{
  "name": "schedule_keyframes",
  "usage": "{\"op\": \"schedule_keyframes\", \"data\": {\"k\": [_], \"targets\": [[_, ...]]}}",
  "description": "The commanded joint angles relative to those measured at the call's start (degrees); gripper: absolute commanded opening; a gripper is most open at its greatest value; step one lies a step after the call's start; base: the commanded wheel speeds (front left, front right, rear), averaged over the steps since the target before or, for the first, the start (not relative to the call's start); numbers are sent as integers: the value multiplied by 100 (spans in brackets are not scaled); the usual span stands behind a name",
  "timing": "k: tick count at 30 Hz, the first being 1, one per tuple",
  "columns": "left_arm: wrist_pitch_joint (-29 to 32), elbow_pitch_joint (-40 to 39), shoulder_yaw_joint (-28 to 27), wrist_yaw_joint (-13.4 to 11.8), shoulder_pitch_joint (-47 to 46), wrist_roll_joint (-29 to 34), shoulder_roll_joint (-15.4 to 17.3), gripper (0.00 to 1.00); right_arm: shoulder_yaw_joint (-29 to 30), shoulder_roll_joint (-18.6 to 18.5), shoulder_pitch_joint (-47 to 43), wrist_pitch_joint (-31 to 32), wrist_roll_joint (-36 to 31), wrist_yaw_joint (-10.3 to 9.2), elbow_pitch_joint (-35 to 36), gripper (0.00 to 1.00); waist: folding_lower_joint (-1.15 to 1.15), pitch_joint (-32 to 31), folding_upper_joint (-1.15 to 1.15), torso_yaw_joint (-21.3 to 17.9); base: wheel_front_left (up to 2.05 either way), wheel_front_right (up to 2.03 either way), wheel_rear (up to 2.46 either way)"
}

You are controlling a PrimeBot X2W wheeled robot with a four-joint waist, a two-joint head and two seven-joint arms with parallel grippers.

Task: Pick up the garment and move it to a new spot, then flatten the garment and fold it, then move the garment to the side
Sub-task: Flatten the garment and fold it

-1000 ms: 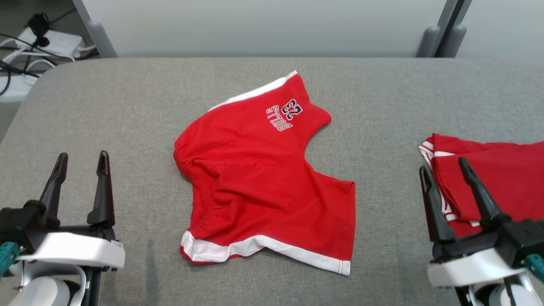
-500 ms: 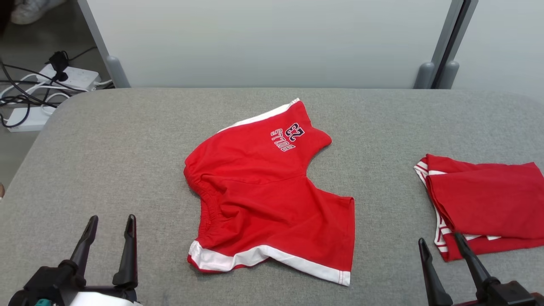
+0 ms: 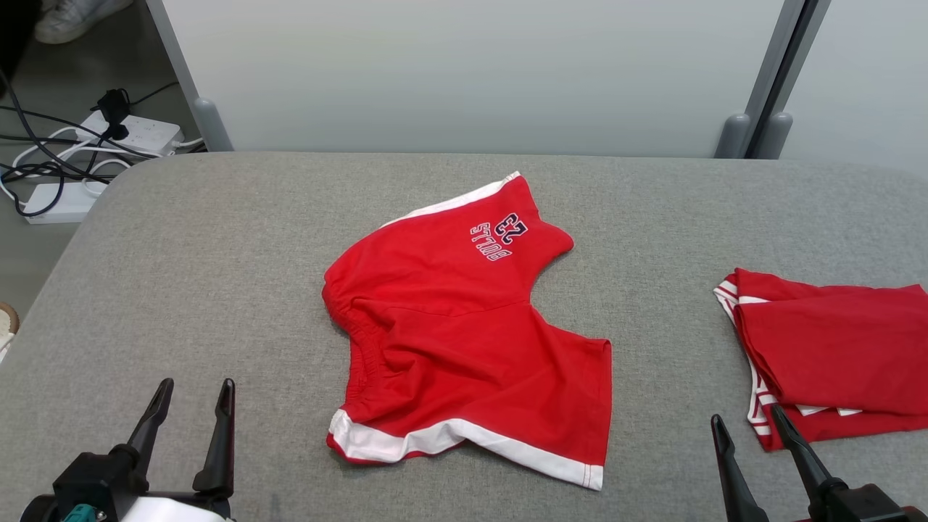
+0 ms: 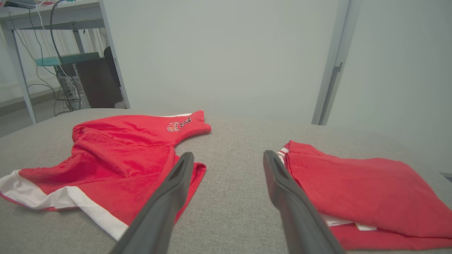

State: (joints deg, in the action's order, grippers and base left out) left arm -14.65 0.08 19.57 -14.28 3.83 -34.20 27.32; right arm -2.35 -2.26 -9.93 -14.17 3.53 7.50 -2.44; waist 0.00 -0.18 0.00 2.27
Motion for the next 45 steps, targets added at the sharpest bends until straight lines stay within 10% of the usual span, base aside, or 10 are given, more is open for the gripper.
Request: {"op": "schedule_keyframes", "data": {"k": [1,45], "targets": [[-34,-90,-294,36,-402,46,106,100,-138,-64,175,-78,27,-1,130,100,0,1,0,3,0,0,0],[450,2007,788,1611,-1537,-392,-891,100,-1910,-64,1382,-40,315,-1,-2192,100,0,1288,0,-31,0,0,0]]}}
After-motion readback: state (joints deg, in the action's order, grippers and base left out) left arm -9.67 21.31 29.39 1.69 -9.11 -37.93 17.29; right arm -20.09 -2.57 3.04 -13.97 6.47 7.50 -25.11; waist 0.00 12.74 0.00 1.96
